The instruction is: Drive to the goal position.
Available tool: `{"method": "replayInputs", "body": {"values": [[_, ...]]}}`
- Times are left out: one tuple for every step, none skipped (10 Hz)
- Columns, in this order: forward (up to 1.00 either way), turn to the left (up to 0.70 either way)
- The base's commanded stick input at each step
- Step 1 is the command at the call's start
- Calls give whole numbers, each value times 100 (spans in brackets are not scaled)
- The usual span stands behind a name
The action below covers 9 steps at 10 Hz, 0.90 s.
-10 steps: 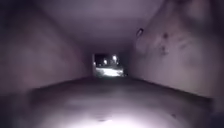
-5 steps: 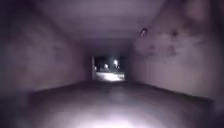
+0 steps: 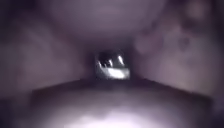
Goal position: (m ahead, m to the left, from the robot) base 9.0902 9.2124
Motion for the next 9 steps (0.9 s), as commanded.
{"method": "replayInputs", "body": {"values": [[100, 10], [100, 18], [100, 12], [100, 10], [100, 9], [100, 6], [100, 4], [100, 3], [100, 4]]}}
